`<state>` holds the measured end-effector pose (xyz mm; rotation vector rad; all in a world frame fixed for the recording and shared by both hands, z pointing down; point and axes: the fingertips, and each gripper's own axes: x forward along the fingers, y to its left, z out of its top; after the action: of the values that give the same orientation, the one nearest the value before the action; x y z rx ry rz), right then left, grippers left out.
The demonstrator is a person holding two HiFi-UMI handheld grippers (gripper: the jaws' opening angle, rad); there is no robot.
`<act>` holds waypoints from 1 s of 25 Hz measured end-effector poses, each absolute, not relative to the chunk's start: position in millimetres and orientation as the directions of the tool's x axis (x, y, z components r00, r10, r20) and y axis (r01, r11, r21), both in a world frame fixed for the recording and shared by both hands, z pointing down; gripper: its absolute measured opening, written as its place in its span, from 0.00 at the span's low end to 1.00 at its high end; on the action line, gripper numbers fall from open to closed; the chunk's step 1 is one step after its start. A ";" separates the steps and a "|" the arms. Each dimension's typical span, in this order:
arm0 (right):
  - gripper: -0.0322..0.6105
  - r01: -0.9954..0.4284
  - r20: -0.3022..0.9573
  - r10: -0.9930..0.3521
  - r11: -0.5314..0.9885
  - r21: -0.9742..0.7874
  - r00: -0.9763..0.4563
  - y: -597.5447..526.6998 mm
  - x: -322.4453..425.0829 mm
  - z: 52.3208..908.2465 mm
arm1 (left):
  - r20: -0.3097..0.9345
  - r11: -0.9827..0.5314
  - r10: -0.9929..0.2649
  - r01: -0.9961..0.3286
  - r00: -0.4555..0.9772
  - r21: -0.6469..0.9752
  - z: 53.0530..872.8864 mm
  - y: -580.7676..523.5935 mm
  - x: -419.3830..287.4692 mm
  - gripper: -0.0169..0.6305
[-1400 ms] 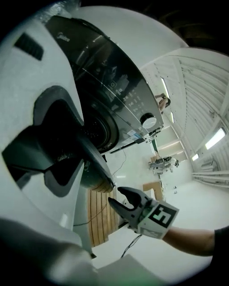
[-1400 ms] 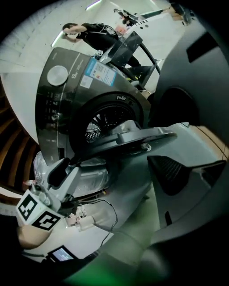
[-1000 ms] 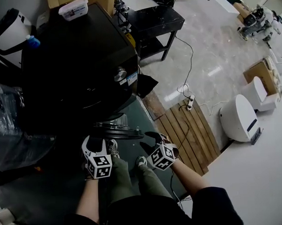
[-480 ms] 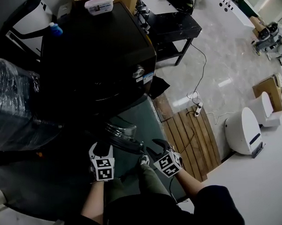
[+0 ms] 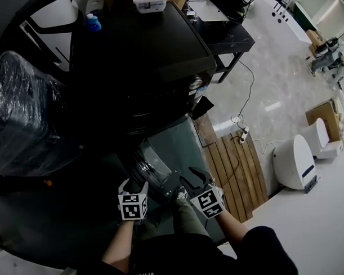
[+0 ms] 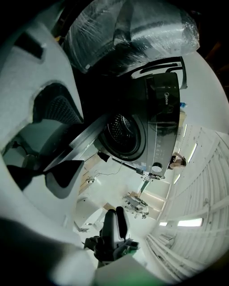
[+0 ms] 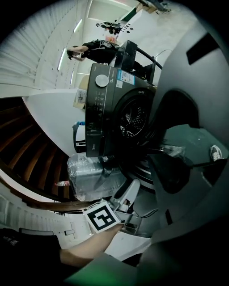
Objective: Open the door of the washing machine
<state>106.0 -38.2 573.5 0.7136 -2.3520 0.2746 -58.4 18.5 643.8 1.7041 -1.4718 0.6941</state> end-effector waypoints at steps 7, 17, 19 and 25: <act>0.33 -0.596 0.625 -0.447 0.802 -0.038 -0.640 14.0 41.6 556.7 | 0.816 -0.057 -0.534 -0.973 0.220 0.225 651.4 73.5 -112.4 0.41; 0.33 -0.575 0.608 -0.430 0.816 -0.054 -0.667 81.2 -37.7 546.0 | 0.830 -0.017 -0.534 -0.983 0.163 0.182 657.9 114.3 -218.5 0.42; 0.33 -0.582 0.606 -0.438 0.812 -0.051 -0.664 88.4 -48.2 545.5 | 0.828 -0.021 -0.543 -0.988 0.138 0.151 659.4 116.0 -244.2 0.42; 0.33 -0.609 0.584 -0.470 0.791 -0.054 -0.662 104.3 -79.3 537.7 | 0.812 -0.036 -0.578 -0.997 0.082 0.075 660.6 109.2 -314.9 0.42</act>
<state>-79.3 104.3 537.7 0.8000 -2.4185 0.3306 -314.9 109.2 660.6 1.6937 -1.5714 0.7963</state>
